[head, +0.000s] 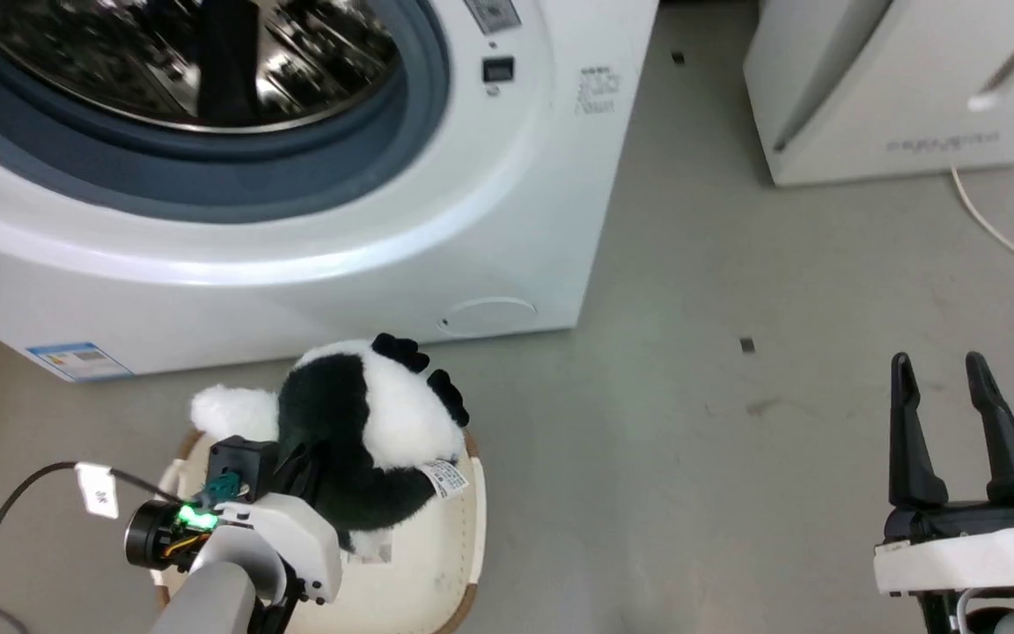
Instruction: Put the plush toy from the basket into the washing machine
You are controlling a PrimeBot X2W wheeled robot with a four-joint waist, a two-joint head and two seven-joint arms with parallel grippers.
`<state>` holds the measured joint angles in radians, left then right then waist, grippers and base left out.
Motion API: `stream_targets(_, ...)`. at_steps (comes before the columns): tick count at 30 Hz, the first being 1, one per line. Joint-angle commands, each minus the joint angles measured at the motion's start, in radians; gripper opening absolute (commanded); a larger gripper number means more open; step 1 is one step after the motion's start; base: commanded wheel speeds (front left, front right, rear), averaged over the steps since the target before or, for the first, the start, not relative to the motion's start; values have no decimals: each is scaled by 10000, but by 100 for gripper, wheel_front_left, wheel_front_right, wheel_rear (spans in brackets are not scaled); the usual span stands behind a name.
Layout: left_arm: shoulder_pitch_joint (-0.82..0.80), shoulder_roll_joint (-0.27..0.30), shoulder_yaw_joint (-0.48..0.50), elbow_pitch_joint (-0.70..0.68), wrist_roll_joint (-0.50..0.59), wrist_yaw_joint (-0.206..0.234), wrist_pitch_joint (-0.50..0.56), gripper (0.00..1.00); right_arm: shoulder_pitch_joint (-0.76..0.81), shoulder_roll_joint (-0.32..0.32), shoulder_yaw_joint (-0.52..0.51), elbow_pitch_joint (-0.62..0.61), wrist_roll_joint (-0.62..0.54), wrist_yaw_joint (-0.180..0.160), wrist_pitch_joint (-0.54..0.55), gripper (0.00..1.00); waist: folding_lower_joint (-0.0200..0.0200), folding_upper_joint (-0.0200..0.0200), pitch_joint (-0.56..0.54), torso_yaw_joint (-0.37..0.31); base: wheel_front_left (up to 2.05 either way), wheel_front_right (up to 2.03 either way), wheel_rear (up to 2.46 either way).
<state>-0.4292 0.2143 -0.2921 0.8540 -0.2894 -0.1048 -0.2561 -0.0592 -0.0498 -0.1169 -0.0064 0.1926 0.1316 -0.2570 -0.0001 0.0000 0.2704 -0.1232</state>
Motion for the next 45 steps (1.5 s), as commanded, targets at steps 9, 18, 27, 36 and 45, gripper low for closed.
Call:
stream_targets(9, 761, 443, 1057, -3212, 82, 236, -56, 0, 296, -4, 64, 22, 39, -9, -47, 100, 1, 0, -554, 102, 0, 0, 0)
stream_targets(18, 42, 1145, 2290, -5817, -158, 279, -47, 0, -165, -4, 379, -511, 279, -9, -47, 100, 1, 0, 531, -465, 0, 0, 0)
stream_targets(27, -2562, 2166, 2794, -6524, -530, 157, 1032, 0, -831, -4, 561, -1032, 859, -9, -47, 100, 1, 0, 2488, -1194, 0, 0, 0)
stream_targets(36, -6186, 3472, 2852, -5418, -213, 65, 1888, 0, -1438, -4, 768, -1391, 1361, -9, -47, 100, 1, 0, 4257, -1874, 0, 0, 0)
stream_targets(45, -9759, 4409, 2090, -3530, 951, 35, 2055, 0, -1824, -4, 1009, -1483, 1701, -9, -47, 100, 1, 0, 5609, -2329, 0, 0, 0)
